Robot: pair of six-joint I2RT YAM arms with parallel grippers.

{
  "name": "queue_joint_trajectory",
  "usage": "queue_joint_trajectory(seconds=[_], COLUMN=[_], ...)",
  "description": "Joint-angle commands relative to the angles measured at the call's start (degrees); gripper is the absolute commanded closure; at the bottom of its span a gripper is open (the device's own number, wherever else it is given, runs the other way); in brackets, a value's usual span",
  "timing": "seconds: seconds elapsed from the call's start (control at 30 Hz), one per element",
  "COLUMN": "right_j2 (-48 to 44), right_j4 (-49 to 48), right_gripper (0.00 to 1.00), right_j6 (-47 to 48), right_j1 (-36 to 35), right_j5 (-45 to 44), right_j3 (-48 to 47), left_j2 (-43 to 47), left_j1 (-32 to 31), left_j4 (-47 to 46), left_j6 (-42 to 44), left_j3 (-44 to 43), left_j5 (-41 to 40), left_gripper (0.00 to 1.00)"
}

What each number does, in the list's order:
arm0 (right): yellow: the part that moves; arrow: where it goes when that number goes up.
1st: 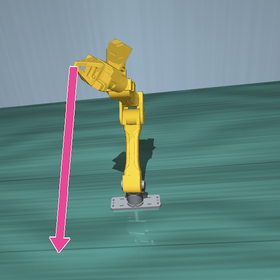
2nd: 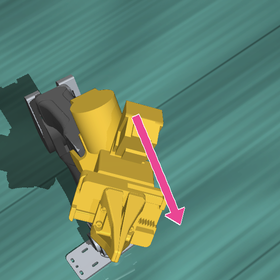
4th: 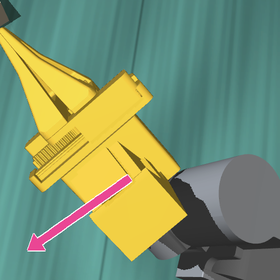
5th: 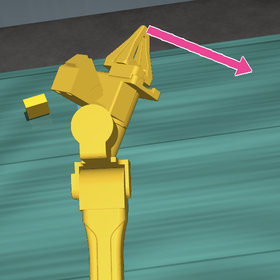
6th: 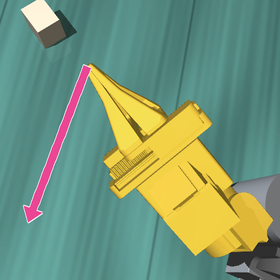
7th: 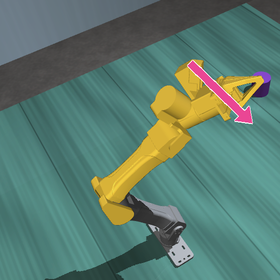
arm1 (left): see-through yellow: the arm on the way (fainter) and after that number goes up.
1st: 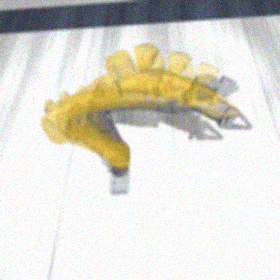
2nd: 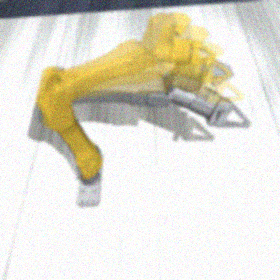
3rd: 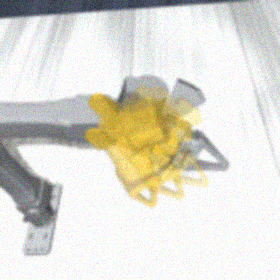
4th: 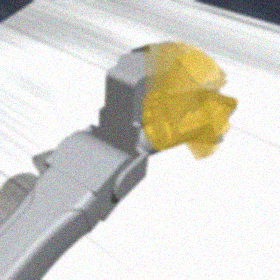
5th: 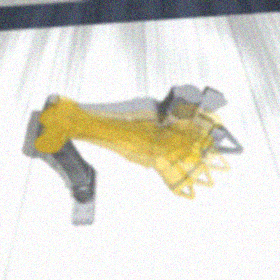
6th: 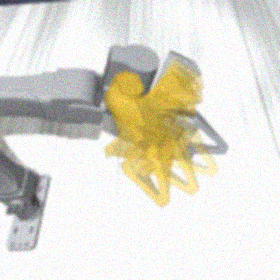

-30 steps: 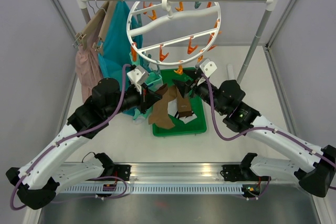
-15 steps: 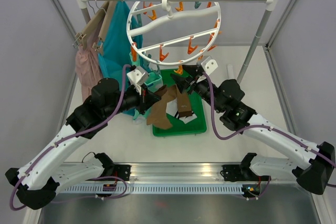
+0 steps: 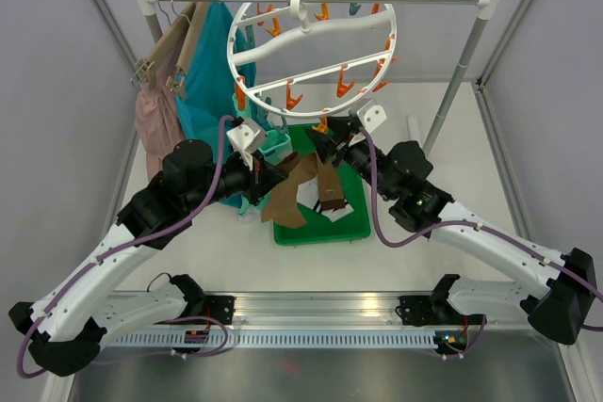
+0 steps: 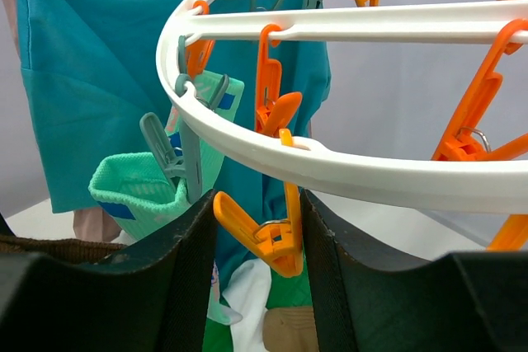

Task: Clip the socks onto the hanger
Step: Open the clamp at the hanger.

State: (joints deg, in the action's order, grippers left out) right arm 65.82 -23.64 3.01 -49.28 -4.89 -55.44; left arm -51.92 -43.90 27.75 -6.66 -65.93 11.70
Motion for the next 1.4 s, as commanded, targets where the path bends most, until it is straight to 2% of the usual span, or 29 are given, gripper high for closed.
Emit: queue_joint_trajectory(seconds=[0.0,0.17,0.2,0.4,0.5,0.7,0.9,1.1,1.37], right_j2=[0.62,0.8,0.8,0.89,0.71,0.8,1.85,2.29,2.38], right_j4=[-2.73,-2.64,-2.55,-1.32,-0.27,3.24,7.37,10.1,14.41], right_gripper=[0.51,0.61,0.67,0.78,0.83,1.0,1.0,1.0,1.0], right_j6=[-0.46,-0.72,-0.89,-2.39,-2.83,-6.87,-9.6,-9.6,-9.25], right_j1=[-0.12,-0.21,-0.12,-0.12,-0.29,-0.47,-1.0,-1.44,-1.44], right_j5=[-0.39,-1.0,-1.09,-0.92,-1.09,-1.27,-2.49,-5.22,-7.95], right_j3=[-2.21,-2.39,-2.65,-3.88,-4.5,-6.43,-9.42,-10.3,-12.15], left_j2=[0.33,0.15,-0.02,-0.81,-1.16,-1.96,-4.32,-4.94,-5.21], left_j1=[-0.48,-0.57,-0.66,-1.1,-1.45,-3.38,-6.02,-11.91,-13.93], left_j4=[-0.85,-1.64,-1.73,-2.52,-3.57,-9.54,-18.25,-29.83,-33.38], left_j6=[1.91,1.91,1.91,2.17,2.44,5.68,11.4,17.2,18.7], left_j3=[-2.1,-1.92,-1.92,-1.57,-0.96,1.33,6.51,12.48,12.32], left_j5=[0.51,1.65,1.65,1.04,0.16,-5.19,-16.17,-25.83,-29.37], left_gripper=[0.98,0.98,0.98,0.98,0.98,0.98,0.98,0.98,0.98])
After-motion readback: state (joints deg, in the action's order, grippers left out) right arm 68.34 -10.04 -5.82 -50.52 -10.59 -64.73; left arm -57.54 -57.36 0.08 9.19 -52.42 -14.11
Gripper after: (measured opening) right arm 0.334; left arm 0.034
